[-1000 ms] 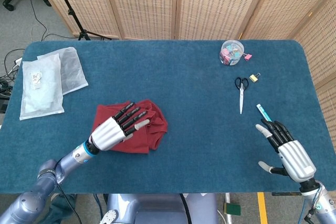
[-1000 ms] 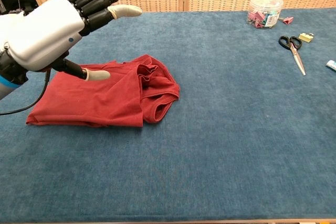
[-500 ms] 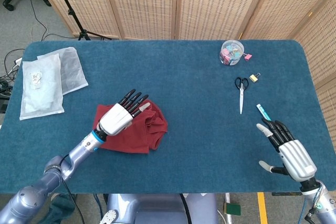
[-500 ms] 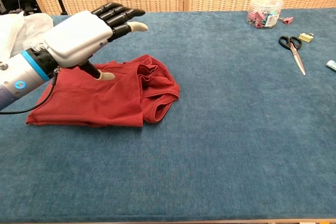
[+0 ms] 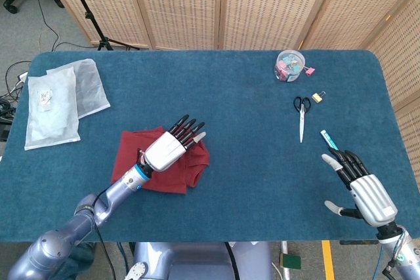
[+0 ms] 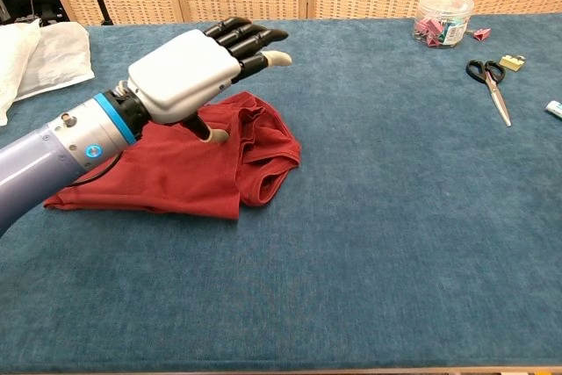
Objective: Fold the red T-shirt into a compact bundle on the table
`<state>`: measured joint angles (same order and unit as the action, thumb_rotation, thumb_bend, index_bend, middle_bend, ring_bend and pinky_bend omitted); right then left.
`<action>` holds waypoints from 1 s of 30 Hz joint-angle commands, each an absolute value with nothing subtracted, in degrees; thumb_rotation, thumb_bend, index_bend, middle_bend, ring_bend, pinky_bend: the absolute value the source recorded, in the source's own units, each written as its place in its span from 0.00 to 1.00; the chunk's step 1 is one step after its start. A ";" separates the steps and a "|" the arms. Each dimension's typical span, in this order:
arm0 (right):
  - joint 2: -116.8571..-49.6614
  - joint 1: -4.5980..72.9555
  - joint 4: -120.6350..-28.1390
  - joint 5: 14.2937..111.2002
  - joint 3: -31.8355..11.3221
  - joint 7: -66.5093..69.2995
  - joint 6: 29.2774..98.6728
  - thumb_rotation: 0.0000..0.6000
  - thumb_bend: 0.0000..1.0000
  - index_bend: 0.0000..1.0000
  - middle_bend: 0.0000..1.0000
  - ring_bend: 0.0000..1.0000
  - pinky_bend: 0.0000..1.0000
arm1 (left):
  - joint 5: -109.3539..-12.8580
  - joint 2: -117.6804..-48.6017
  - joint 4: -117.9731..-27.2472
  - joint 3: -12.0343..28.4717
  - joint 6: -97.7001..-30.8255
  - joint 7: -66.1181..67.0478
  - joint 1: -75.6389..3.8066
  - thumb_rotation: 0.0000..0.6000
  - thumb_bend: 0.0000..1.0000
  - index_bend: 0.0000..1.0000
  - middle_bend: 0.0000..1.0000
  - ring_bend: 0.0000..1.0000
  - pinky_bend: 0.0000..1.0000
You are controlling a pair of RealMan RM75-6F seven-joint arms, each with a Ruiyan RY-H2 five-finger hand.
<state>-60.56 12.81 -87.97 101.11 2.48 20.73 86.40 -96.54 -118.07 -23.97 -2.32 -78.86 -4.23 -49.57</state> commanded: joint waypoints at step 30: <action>-60.34 12.66 -87.91 101.61 2.67 21.13 86.88 1.00 0.21 0.00 0.00 0.00 0.00 | -93.83 -122.84 -19.54 0.90 -74.20 -2.25 -53.17 1.00 0.04 0.00 0.00 0.00 0.00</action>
